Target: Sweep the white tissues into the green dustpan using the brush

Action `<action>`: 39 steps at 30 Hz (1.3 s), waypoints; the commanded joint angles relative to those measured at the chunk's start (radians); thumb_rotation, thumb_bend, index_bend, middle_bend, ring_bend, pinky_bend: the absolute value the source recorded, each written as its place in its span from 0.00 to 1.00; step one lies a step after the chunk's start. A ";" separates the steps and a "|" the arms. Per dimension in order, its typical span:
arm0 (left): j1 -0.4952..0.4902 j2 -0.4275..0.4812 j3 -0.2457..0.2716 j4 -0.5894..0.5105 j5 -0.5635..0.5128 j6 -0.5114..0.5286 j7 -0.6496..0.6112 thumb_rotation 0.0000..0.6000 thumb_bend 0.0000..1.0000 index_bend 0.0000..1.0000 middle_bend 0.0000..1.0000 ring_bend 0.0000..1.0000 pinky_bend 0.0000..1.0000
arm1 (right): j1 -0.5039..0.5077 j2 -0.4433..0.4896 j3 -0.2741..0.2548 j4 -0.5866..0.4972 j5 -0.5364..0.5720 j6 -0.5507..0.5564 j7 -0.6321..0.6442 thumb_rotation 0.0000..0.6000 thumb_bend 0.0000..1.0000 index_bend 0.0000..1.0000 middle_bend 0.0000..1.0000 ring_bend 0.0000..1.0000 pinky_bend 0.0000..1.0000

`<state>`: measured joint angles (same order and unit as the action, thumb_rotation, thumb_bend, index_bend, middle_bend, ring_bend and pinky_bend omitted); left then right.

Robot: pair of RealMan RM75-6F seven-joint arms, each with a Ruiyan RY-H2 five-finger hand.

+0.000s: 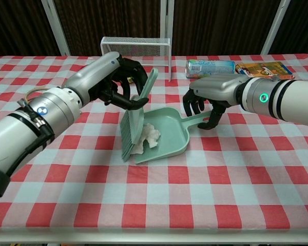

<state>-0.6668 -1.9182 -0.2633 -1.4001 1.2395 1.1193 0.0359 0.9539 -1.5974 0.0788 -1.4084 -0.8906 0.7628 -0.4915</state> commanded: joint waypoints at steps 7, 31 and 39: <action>-0.055 -0.036 -0.039 0.033 -0.010 -0.044 0.010 1.00 0.47 0.55 0.54 0.58 0.81 | -0.003 -0.020 0.012 0.020 -0.002 -0.006 0.033 1.00 0.44 0.70 0.64 0.36 0.25; -0.018 0.152 -0.021 -0.084 0.055 0.003 -0.024 1.00 0.48 0.54 0.54 0.57 0.80 | -0.012 -0.031 0.013 0.030 0.041 0.008 0.018 1.00 0.10 0.44 0.49 0.23 0.23; 0.000 0.292 0.016 -0.085 0.026 -0.045 0.068 1.00 0.48 0.54 0.53 0.57 0.80 | -0.018 -0.008 0.008 -0.011 0.064 0.035 -0.007 1.00 0.06 0.30 0.39 0.17 0.21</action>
<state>-0.6721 -1.6567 -0.2610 -1.4840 1.2804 1.0936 0.0656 0.9372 -1.6080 0.0878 -1.4167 -0.8279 0.7949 -0.4963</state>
